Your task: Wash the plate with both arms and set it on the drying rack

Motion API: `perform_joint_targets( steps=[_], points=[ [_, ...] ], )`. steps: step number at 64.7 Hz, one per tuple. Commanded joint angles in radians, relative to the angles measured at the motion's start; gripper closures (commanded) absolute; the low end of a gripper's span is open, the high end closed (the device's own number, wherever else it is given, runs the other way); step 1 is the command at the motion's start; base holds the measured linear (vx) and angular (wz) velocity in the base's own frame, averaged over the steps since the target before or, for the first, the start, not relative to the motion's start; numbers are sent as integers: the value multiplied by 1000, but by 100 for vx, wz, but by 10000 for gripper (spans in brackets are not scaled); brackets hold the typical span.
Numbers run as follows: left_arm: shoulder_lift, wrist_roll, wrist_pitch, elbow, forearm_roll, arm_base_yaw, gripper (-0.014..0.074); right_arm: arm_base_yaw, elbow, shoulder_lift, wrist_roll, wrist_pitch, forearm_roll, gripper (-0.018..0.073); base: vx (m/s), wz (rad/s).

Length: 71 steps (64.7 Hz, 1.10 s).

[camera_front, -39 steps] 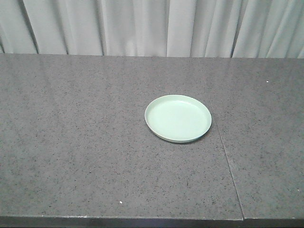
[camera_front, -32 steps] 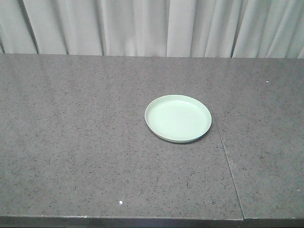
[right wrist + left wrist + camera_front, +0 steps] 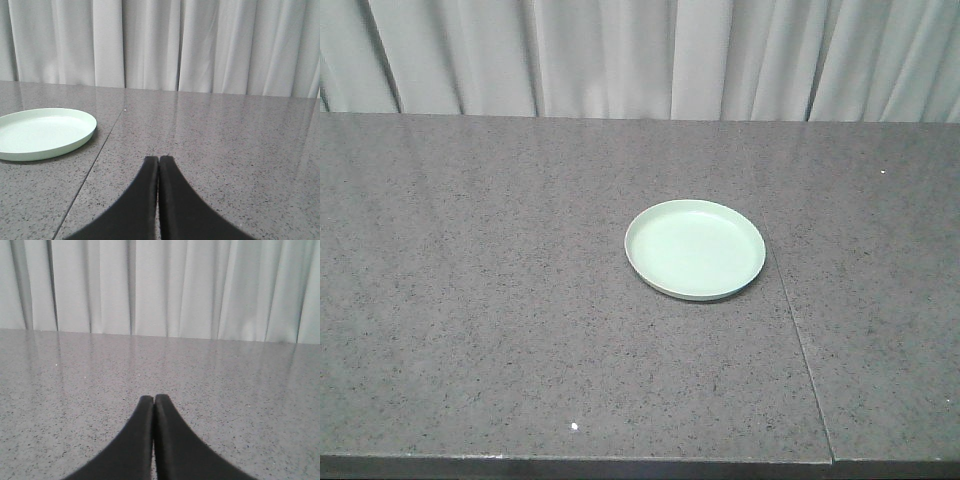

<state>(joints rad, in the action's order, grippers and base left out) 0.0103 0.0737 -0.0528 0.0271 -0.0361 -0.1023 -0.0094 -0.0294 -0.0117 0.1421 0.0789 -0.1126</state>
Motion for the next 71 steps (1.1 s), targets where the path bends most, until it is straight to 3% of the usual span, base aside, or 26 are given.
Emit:
perform_joint_targets(
  steps=[1, 23, 46, 71],
  points=[
    [15, 3, 75, -26, 10, 0, 603, -4, -1, -4, 4, -79, 3, 564, 0, 0],
    [15, 3, 75, -26, 10, 5, 603, -4, -1, -4, 4, -79, 3, 564, 0, 0],
    [15, 3, 75, -26, 10, 79, 603, -4, 33, -3, -19, -125, -14, 561, 0, 0],
    [15, 3, 75, -26, 10, 78, 603, -4, 517, 289, 19, 255, 4, 561, 0, 0]
  ],
)
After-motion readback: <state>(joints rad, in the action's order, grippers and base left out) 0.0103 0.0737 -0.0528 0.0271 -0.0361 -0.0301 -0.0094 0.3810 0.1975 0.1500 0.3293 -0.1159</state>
